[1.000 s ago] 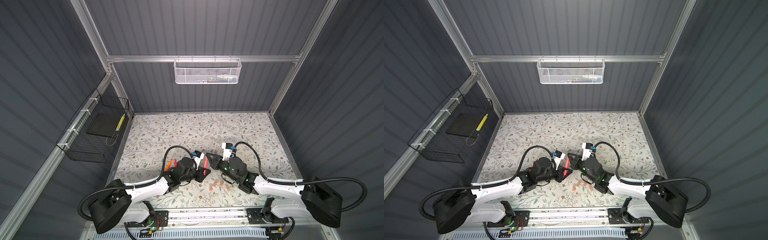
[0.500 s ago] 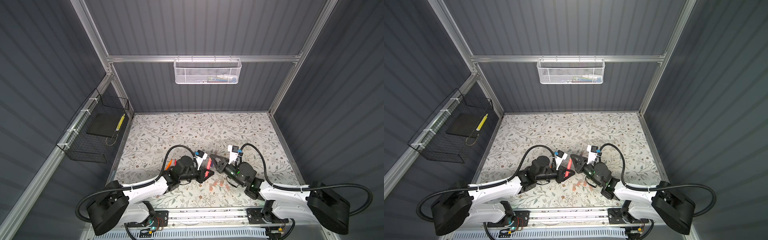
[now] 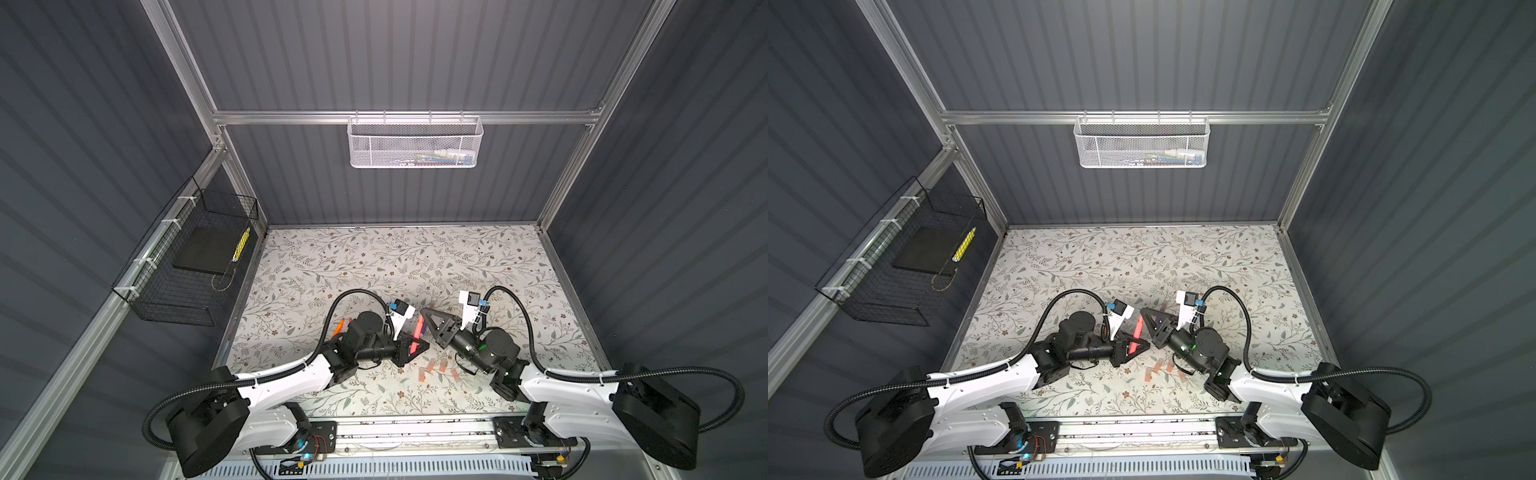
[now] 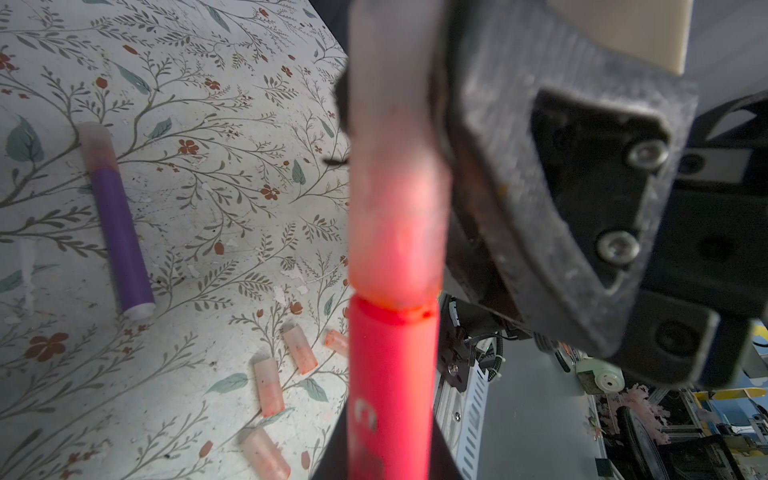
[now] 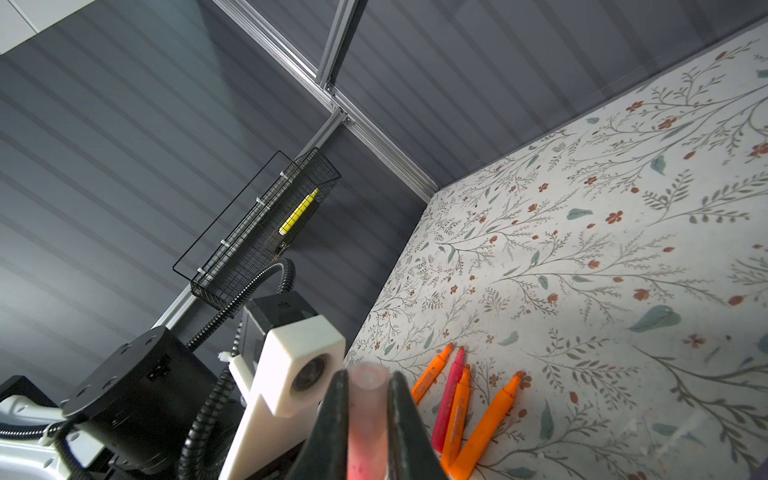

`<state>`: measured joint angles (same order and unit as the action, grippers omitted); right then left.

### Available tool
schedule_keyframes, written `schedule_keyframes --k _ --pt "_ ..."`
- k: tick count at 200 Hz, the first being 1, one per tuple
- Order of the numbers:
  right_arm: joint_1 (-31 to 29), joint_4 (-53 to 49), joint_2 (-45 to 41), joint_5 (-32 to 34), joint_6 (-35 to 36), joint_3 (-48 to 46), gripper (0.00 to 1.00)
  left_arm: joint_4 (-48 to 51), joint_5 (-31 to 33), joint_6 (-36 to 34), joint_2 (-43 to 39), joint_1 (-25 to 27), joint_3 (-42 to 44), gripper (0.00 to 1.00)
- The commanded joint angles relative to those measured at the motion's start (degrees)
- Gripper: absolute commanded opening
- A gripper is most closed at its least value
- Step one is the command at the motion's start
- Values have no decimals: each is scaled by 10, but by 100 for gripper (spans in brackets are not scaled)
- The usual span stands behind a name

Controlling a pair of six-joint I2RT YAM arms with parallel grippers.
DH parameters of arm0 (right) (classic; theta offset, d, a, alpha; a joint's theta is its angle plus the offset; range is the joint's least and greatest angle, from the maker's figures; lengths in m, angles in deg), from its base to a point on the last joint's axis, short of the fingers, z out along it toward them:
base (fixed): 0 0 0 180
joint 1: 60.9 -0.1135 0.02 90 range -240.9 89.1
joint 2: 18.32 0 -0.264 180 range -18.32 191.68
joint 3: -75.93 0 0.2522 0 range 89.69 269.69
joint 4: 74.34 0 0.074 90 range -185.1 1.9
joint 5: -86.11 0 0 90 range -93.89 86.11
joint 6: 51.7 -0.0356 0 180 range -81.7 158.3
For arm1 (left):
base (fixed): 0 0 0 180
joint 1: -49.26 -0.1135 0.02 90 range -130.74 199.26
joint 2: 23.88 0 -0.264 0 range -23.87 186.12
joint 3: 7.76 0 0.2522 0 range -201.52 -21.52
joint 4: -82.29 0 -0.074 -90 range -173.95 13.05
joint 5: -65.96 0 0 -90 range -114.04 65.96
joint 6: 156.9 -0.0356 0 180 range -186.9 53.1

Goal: Insert the pens into the pen caps
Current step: 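Push the pink cap down over the pink marker with the right gripper, then open the right gripper and withdraw it from the capped pink marker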

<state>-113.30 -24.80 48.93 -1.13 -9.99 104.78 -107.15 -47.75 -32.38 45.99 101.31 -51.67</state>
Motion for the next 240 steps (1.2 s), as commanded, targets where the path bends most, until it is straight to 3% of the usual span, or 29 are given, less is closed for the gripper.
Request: schedule_keyframes --k 1,42,73,137,167,213,240 --pt "-6 -17 6 -28 24 -22 19 -38 44 -3 -15 -14 -18 0" --pt "-2 -39 7 -20 27 -7 14 -27 44 -10 -16 -14 -15 0" --pt "-1 -26 19 -19 26 -6 23 -28 44 -13 -23 -14 -11 0" --pt "2 -56 -18 0 42 -11 26 -18 64 -18 -25 -14 -9 0" --pt "5 -111 -72 9 58 -6 28 -11 65 -20 -24 -14 -12 0" --pt "6 -205 -177 59 79 -2 41 -10 73 -41 -14 -11 3 0" --pt "12 -287 -189 66 76 42 45 10 89 -71 -10 5 1 0"
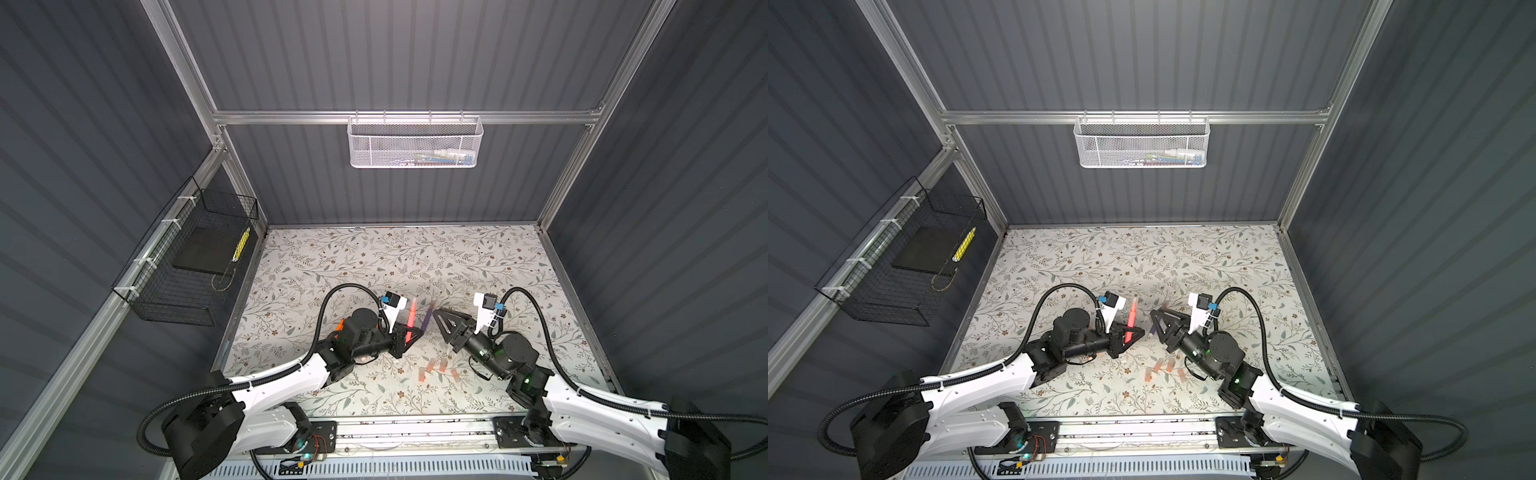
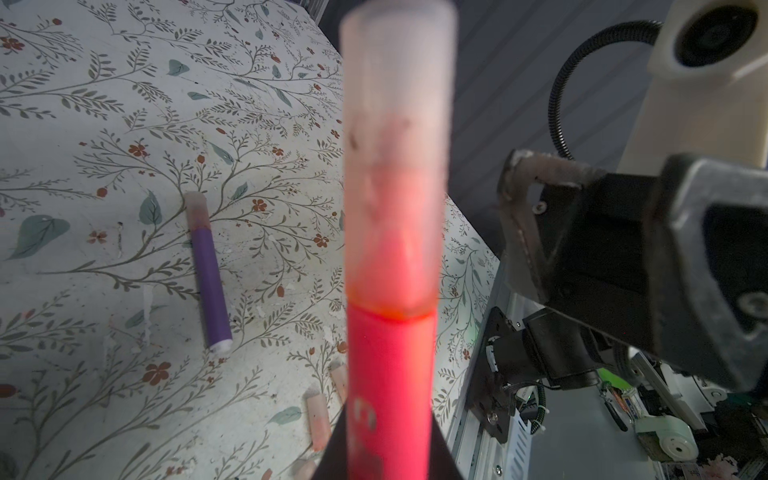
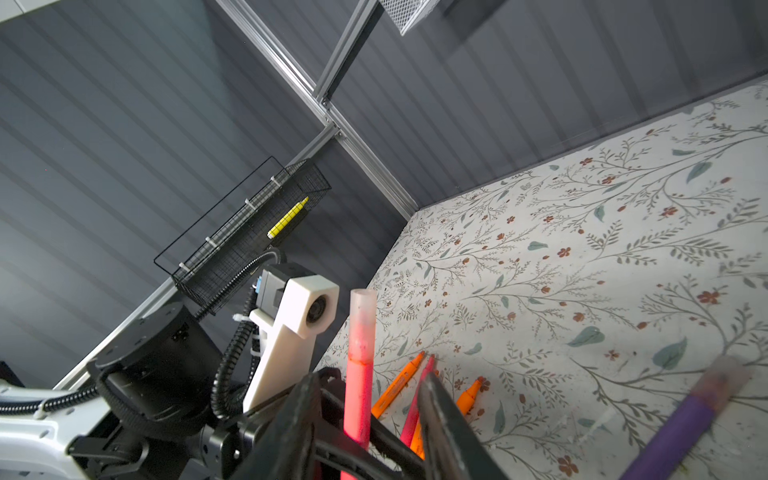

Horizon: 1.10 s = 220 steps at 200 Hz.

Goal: Insert the pens into the pen caps
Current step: 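Open the right gripper and withdraw it from the capped pink marker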

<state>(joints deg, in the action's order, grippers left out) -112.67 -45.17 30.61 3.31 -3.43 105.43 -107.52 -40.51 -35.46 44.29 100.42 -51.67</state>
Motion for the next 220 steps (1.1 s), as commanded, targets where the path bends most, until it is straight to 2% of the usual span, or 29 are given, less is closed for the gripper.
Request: schedule_keyframes --k 1,39,134,183,220 --pt "7 -84 -5 21 10 36 45 15 18 -42 7 15 0 0" --pt "24 -81 36 -14 -16 64 45 37 62 -74 14 52 -5 0" --pt "29 -67 125 -69 -33 111 39 41 70 -84 34 58 -11 0" --pt "30 -66 149 -86 -40 127 33 41 68 -85 48 58 -19 0" --pt "30 -67 186 -99 -45 133 19 41 70 -88 53 58 -23 0"
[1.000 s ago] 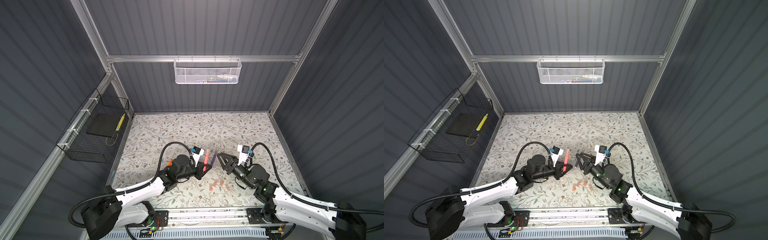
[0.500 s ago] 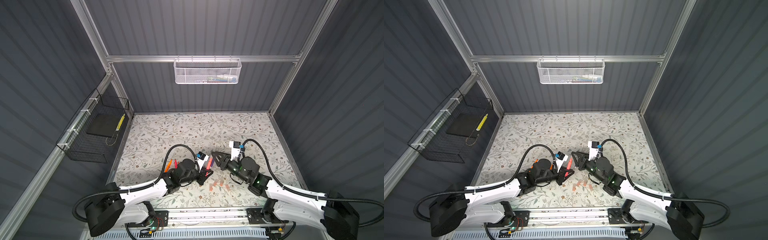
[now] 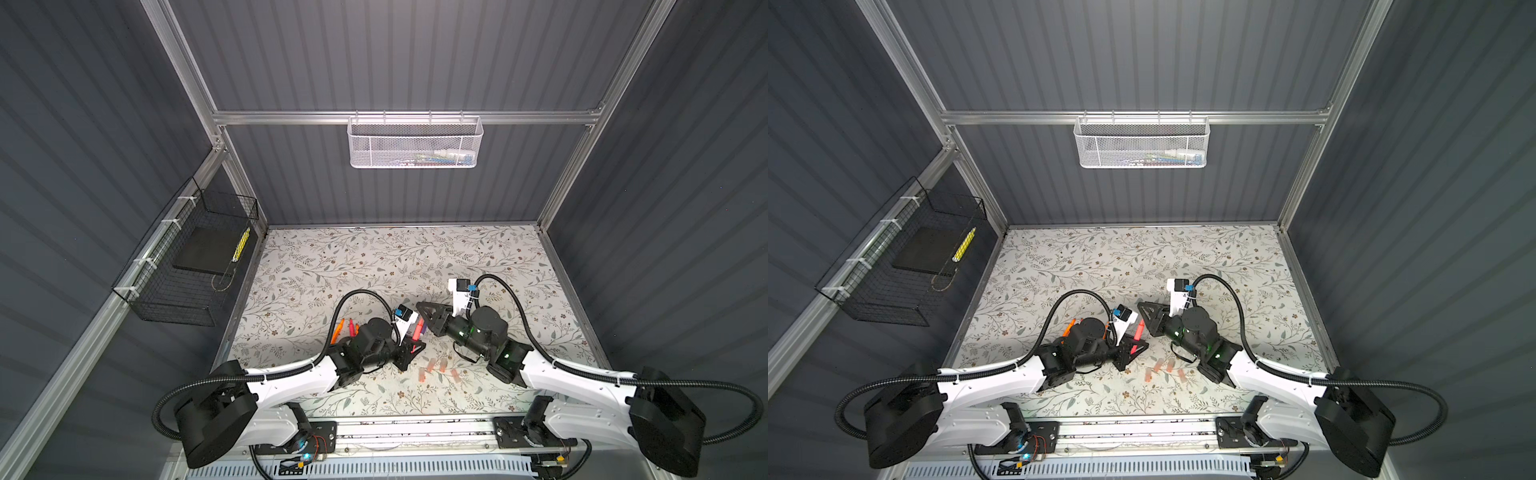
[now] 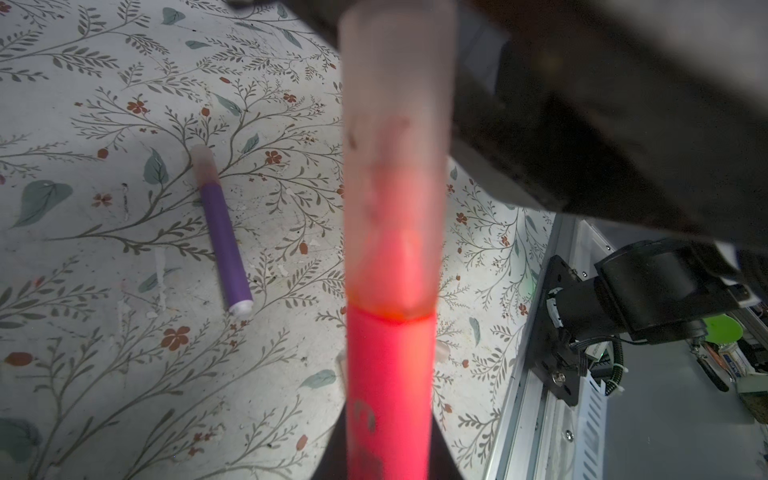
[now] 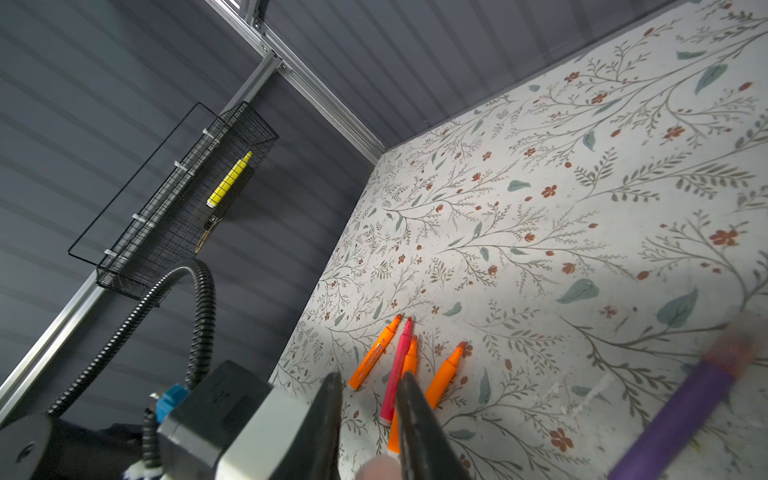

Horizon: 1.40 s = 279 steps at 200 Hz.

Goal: Insert the pens into the pen caps

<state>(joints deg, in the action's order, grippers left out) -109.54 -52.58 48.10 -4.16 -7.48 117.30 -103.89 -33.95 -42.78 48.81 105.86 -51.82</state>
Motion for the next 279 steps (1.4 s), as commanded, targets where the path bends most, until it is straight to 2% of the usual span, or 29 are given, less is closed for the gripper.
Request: schedule_keyframes --k 1,42,66,96,145,166,186,199,221,249,263,279 --pt "-1 7 11 -25 -5 14 19 5 5 -14 8 4 -22 0" --pt "-1 1 25 -38 -18 14 18 13 7 -17 17 4 -38 0" --pt "-1 -6 28 -46 -20 12 12 26 26 -26 20 4 -45 0" --pt "-4 -46 29 -49 -35 20 0 66 87 -36 12 4 -68 0" --pt "-48 -191 48 15 -59 72 0 106 249 -55 -21 4 -89 0" --pt "-68 -246 58 44 -66 104 0 121 274 -68 -26 4 -107 0" --pt "-83 -258 71 56 -60 119 0 120 280 -75 -22 4 -114 0" --pt "-87 -215 76 38 -48 106 0 105 244 -73 -23 -8 -110 0" --pt "-97 -144 82 2 -19 83 0 66 60 -31 -38 -85 -102 0" --pt "-107 -53 94 -60 5 48 0 44 -48 -19 -77 -132 -94 0" --pt "-114 -30 95 -69 19 34 0 38 -75 -17 -85 -142 -94 0" --pt "-130 -36 88 -63 28 33 0 52 -46 -26 -90 -142 -98 0"
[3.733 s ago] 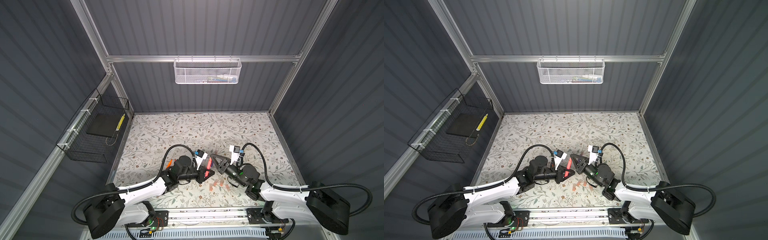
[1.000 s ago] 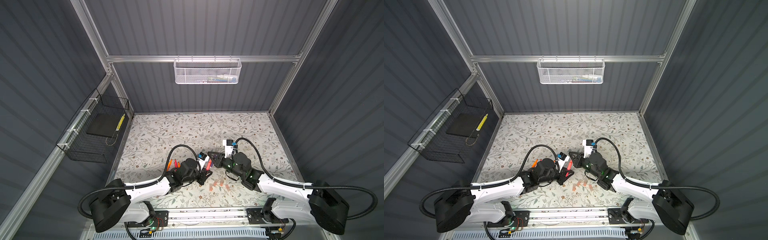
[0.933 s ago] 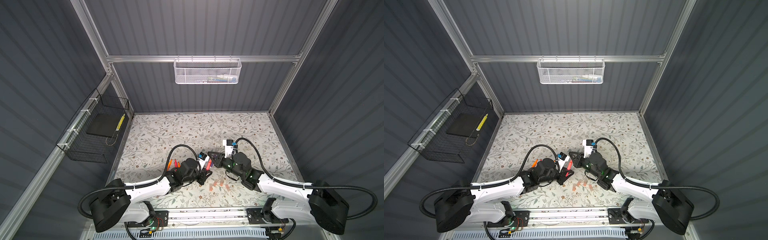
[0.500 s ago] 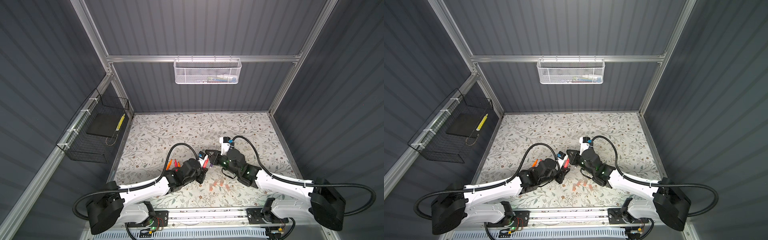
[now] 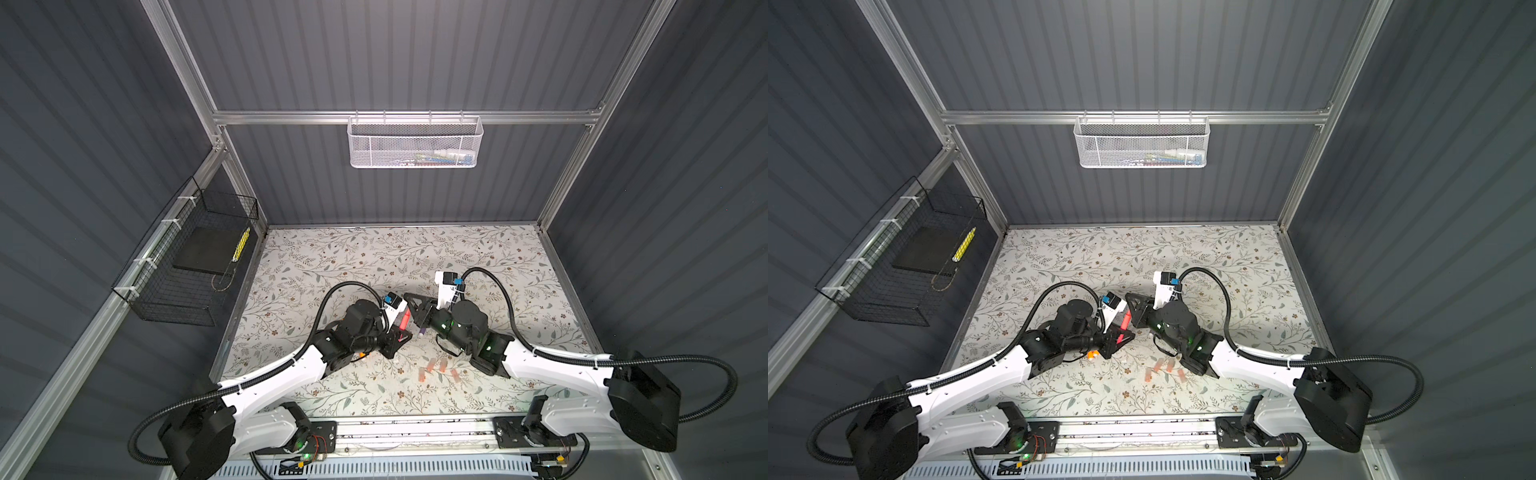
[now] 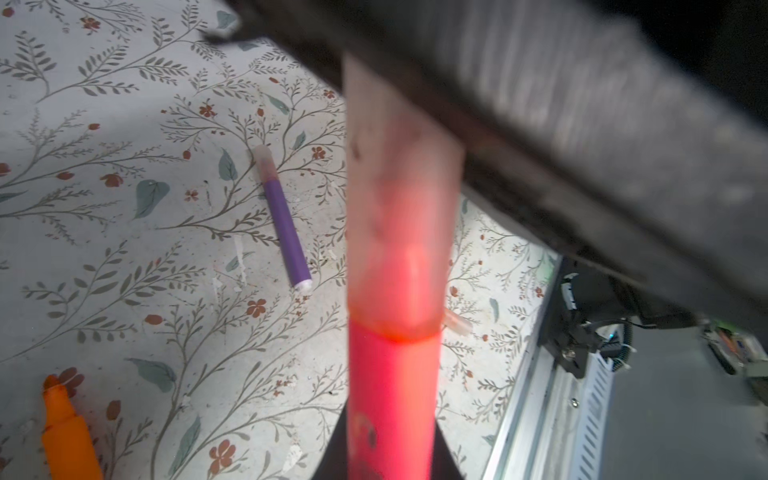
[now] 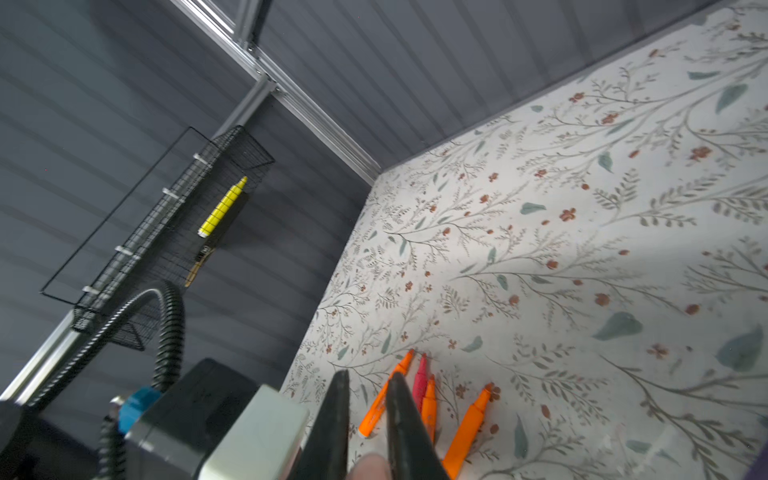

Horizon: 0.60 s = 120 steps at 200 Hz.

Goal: Insert the pens into the pen caps

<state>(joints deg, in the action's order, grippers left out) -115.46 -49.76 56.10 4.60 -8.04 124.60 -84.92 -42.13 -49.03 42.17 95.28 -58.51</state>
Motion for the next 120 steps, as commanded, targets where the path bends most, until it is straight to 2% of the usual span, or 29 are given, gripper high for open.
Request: schedule_keyframes --k 1,16,50,58,67,74,120 --pt "-72 -66 8 -148 33 -40 0 -137 39 36 -23 -37 -31 0" --pt "-95 -125 3 -94 23 -23 0 -122 86 24 -24 -37 -34 0" --pt "-138 -247 62 -19 -85 40 0 -119 230 8 -8 -32 -33 0" --pt "-154 -263 64 9 -87 50 0 -122 247 5 -2 -27 -34 0" --pt "-173 -325 58 56 -85 74 0 -114 267 -4 3 -19 -42 0" --pt "-182 -337 49 88 -86 76 0 -112 271 -8 4 -17 -45 0" --pt "-175 -302 4 134 -90 34 0 -116 233 -8 -18 -16 -31 0"
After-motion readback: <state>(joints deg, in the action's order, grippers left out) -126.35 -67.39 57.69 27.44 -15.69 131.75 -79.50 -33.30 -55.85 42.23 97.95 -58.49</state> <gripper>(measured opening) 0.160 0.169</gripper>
